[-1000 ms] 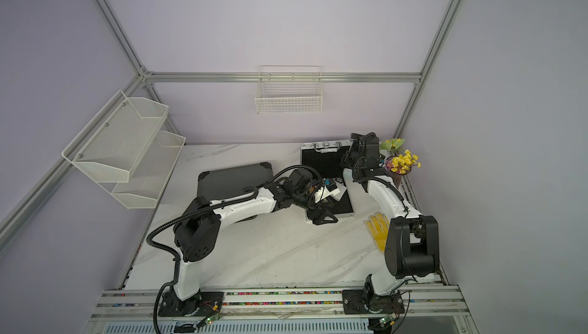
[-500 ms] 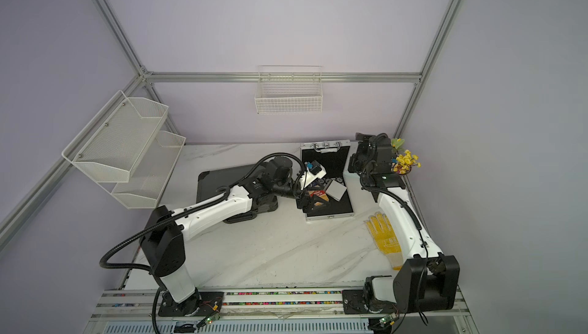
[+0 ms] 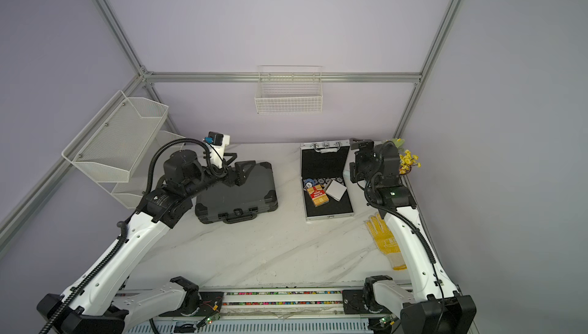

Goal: Open the poker set cases
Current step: Pick up the poker set case from the center of the board.

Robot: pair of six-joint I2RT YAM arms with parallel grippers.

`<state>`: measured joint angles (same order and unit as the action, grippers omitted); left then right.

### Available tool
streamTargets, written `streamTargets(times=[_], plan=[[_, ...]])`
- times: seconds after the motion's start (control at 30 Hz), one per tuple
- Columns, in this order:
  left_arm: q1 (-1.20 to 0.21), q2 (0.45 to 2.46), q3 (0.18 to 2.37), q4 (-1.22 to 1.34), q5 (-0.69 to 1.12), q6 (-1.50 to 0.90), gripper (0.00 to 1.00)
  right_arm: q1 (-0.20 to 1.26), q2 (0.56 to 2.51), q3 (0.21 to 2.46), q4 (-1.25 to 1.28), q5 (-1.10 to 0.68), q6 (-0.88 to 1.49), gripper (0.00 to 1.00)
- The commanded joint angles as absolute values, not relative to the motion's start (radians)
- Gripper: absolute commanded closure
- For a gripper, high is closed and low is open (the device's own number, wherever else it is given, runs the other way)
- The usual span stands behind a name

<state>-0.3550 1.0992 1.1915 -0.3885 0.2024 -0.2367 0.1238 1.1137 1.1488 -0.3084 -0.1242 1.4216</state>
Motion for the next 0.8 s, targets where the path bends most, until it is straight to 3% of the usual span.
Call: streamTargets(times=[0.0, 0.23, 0.37, 0.6, 0.77], plan=[[-0.231, 1.106, 1.121, -0.576, 0.144, -0.308, 0.12, 0.241, 1.092, 1.161, -0.245, -0.123, 1.207, 0.09], [0.028, 1.193, 1.019, -0.576, 0.316, -0.393, 0.12, 0.683, 1.278, 1.015, 0.196, -0.132, 0.767, 0.25], [0.118, 1.252, 0.969, -0.552, 0.338, -0.426, 0.13, 0.839, 1.447, 0.882, 0.51, -0.145, 0.589, 0.26], [0.158, 1.248, 0.903, -0.538, 0.279, -0.416, 0.12, 0.905, 1.748, 0.764, 0.873, -0.205, 0.563, 0.25], [0.17, 1.252, 0.887, -0.532, 0.23, -0.41, 0.1, 0.907, 1.877, 0.737, 0.947, -0.175, 0.551, 0.21]])
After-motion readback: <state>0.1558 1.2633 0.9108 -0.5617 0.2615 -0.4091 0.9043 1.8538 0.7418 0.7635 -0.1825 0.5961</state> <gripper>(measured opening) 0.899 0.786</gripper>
